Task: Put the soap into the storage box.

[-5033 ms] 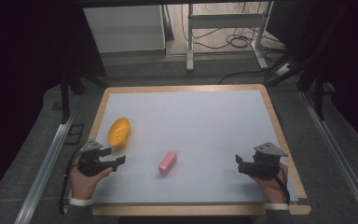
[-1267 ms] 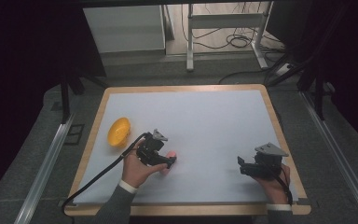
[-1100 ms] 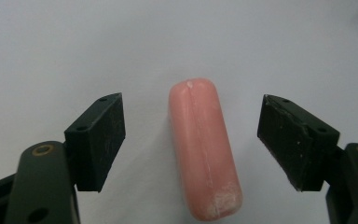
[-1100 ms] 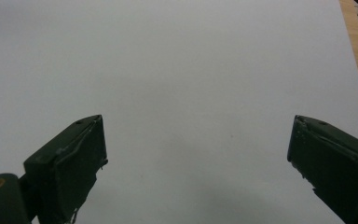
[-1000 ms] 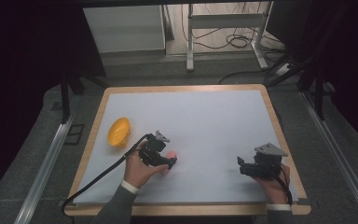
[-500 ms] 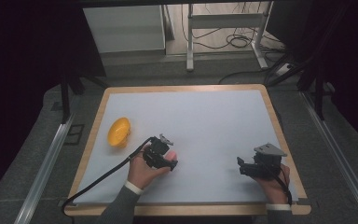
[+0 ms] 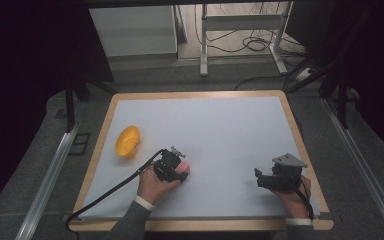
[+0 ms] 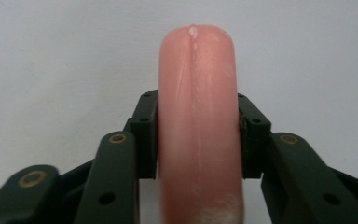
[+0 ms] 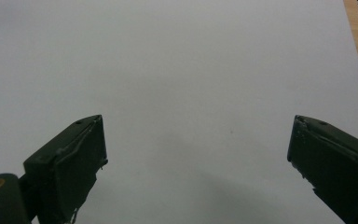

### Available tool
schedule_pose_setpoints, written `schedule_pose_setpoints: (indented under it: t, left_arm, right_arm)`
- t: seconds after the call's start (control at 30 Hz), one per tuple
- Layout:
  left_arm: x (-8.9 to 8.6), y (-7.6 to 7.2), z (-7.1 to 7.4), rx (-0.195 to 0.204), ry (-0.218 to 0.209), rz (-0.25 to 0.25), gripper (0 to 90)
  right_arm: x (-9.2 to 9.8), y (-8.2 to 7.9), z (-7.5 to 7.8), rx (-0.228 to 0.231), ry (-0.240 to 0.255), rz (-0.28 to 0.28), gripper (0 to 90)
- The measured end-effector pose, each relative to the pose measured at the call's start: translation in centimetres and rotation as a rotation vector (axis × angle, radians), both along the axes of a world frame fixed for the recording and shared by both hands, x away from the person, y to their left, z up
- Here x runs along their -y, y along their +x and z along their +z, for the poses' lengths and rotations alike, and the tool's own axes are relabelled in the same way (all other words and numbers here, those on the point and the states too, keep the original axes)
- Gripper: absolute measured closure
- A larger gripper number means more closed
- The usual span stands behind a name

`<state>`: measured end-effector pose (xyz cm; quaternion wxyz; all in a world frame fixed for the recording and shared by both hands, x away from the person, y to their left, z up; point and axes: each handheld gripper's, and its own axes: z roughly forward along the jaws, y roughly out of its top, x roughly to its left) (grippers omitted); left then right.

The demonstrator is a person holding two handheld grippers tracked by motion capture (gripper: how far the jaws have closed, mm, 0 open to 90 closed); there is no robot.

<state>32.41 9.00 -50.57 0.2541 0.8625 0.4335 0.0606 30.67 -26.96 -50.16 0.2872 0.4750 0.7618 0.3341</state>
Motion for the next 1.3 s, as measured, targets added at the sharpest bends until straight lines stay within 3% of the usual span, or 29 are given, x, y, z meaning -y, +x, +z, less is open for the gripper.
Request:
schedule_pose_setpoints:
  t: [0.17, 0.3, 0.77, 0.87, 1.3]
  left_arm:
    - [-0.1, -0.1, 0.0, 0.024, 0.004, 0.008, 59.9]
    - [-0.3, -0.1, 0.1, 0.017, -0.001, -0.005, 59.9]
    - [-1.7, -0.6, 1.3, 0.039, -0.057, -0.034, 59.9]
    - [-1.9, -0.6, 1.2, 0.036, -0.045, -0.027, 59.9]
    - [-3.9, -0.8, 1.4, 0.049, -0.063, 0.007, 59.9]
  right_arm:
    - [0.1, 0.0, 0.1, 0.003, 0.003, -0.003, 4.3]
    - [0.2, 0.0, 0.1, 0.006, 0.004, -0.006, 4.3]
    - [0.2, -0.1, 0.2, 0.009, 0.003, -0.008, 4.3]
    - [0.2, -0.1, 0.2, 0.009, 0.003, -0.008, 4.3]
    - [0.2, -0.1, 0.1, 0.011, -0.002, -0.004, 4.3]
